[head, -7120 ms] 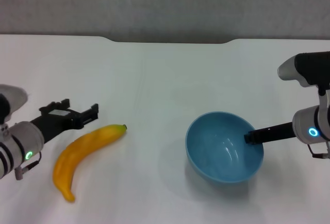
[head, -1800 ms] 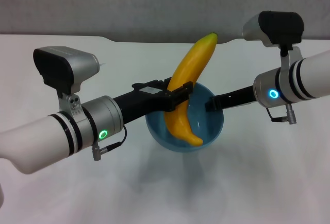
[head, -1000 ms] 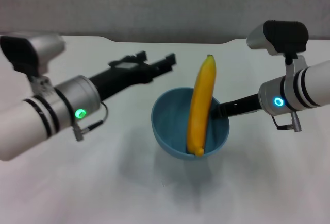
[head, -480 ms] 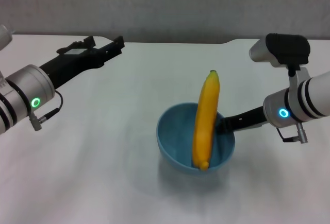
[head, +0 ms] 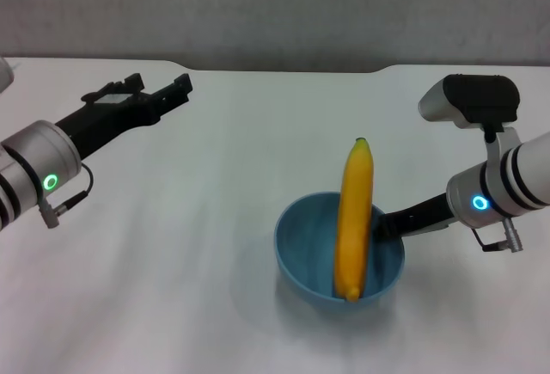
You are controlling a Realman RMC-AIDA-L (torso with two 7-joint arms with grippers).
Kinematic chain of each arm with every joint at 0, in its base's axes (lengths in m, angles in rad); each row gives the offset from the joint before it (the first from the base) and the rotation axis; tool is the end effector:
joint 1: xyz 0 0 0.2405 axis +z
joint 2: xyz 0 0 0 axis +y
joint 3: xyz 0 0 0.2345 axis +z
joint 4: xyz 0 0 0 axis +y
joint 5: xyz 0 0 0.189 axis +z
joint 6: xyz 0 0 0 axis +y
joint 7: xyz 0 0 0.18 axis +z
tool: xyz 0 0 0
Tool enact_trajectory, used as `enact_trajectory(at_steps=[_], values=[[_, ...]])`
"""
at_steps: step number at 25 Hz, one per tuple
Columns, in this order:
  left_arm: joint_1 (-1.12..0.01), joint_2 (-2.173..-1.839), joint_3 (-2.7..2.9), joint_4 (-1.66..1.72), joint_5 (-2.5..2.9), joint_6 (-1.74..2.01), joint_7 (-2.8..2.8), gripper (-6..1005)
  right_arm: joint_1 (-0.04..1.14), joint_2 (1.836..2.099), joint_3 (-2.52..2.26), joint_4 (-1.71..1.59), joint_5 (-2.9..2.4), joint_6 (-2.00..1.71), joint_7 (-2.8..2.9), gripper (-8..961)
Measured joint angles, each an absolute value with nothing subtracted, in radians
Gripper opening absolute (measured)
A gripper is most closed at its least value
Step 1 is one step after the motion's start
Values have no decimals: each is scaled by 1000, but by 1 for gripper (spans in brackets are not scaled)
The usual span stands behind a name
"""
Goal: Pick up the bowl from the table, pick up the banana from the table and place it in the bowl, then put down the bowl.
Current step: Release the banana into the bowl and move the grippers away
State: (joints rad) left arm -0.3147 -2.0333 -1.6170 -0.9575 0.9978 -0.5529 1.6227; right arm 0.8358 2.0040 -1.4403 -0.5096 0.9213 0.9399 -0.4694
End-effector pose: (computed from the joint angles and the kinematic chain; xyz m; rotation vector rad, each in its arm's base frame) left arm -0.2071 0.3962 0.0085 -1.9761 -0.9091 -0.8254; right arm 0.2352 0.3821 -0.0803 -2.2874 1.4897 -0.1674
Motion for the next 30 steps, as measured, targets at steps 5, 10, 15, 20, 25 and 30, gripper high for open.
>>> enact_trajectory(at_steps=[5,10,15,20,25,30], values=[[-329,-2034,-1628,-910,997,-540,1681,894,824,2007,-1440,-510,922,928,-471,36],[-329,-2035,-1636,-884,997,-529,1721,894,824,2008,-1440,-511,922,925,-474,35],[-331,-2041,-1626,-827,948,-515,1868,894,824,2008,-1440,-513,922,922,-474,35],[-339,-2042,-1621,-775,881,-511,1998,894,823,2008,-1441,-512,922,922,-475,35],[-338,-2041,-1621,-750,823,-506,2053,894,817,2008,-1447,-510,922,923,-476,38],[-338,-2041,-1621,-743,817,-507,2053,894,808,2008,-1449,-510,922,924,-477,45]])
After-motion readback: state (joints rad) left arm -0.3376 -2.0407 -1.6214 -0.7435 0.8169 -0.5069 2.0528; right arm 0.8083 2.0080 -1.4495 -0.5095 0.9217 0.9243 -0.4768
